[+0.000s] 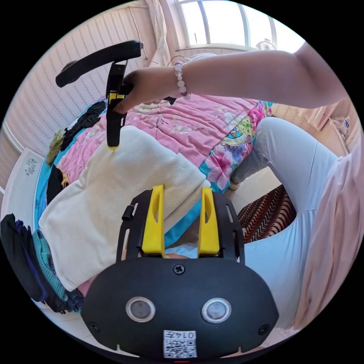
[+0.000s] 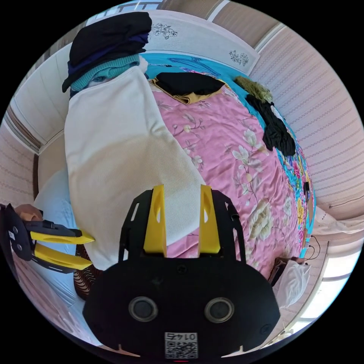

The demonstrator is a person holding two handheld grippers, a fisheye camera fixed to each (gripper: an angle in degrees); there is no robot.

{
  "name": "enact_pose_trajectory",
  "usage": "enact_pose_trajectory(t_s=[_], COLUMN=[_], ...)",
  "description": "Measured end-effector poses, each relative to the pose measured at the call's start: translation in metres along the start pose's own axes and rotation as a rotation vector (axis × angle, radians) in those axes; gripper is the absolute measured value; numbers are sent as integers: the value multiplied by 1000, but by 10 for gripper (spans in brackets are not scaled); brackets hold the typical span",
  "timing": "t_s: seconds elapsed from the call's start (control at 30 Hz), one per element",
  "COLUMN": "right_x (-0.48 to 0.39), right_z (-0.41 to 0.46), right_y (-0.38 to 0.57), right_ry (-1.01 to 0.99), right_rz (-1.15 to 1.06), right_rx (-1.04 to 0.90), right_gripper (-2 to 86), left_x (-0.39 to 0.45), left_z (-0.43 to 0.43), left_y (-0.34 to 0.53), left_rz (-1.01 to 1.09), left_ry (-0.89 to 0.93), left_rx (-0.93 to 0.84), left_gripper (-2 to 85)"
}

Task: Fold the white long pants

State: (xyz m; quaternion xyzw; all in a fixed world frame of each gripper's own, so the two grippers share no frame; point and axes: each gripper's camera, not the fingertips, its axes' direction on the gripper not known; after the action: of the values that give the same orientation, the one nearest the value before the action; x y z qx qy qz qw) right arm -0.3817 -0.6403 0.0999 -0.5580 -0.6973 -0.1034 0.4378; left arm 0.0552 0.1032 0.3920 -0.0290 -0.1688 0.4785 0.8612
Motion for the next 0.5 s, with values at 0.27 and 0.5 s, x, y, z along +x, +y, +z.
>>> enact_pose_trajectory(t_s=[0.27,0.5], right_x=[45,89], right_z=[53,71], right_y=[70,121], right_ry=[-115,-140], right_rz=[166,317], right_rx=[5,100], right_gripper=[140,167], left_x=[25,35], left_z=[29,22], left_y=[-18,-29], left_rz=[12,-16], left_ry=[-83,-70], left_rx=[-45,-42], left_gripper=[133,131])
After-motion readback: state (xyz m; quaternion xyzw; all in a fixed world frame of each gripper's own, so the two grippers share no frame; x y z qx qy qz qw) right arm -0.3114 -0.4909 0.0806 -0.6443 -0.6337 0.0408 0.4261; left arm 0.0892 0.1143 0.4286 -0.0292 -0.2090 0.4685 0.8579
